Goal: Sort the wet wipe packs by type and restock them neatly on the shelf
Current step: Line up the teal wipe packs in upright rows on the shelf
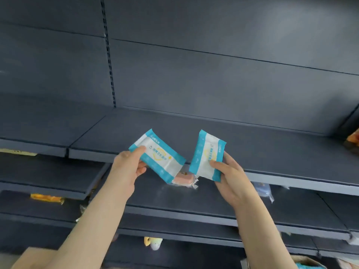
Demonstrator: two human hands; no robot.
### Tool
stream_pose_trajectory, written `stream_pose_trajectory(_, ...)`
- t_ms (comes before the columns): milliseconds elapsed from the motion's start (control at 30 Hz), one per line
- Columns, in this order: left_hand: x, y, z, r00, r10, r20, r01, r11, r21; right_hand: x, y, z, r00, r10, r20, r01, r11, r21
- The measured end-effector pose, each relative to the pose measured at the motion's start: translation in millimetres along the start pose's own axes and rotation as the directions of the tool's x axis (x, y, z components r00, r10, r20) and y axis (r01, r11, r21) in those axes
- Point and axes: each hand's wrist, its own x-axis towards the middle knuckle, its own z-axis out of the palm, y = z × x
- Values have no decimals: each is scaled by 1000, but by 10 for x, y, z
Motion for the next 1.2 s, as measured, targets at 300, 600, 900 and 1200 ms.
stream_pose_trajectory(300, 1051, 126, 250, 998, 57, -4, -57, 998, 41, 1531, -35, 118, 997, 36, -65, -40, 997, -68)
stream_pose_trajectory(600, 2196, 296, 59, 984, 154, -94, -135, 974, 181, 2478, 254, 468, 985, 97, -142, -101, 995, -25)
stream_pose_trajectory(900, 3690, 538, -26, 967, 253, -11, -220, 861, 459, 3098, 636, 961, 961, -68, -268, 75, 997, 15)
stream_pose_trajectory(1200, 4392, 607, 28, 938, 302, 170, -346, 823, 449, 3491, 840, 1372, 924, -214, -315, 121, 949, -291)
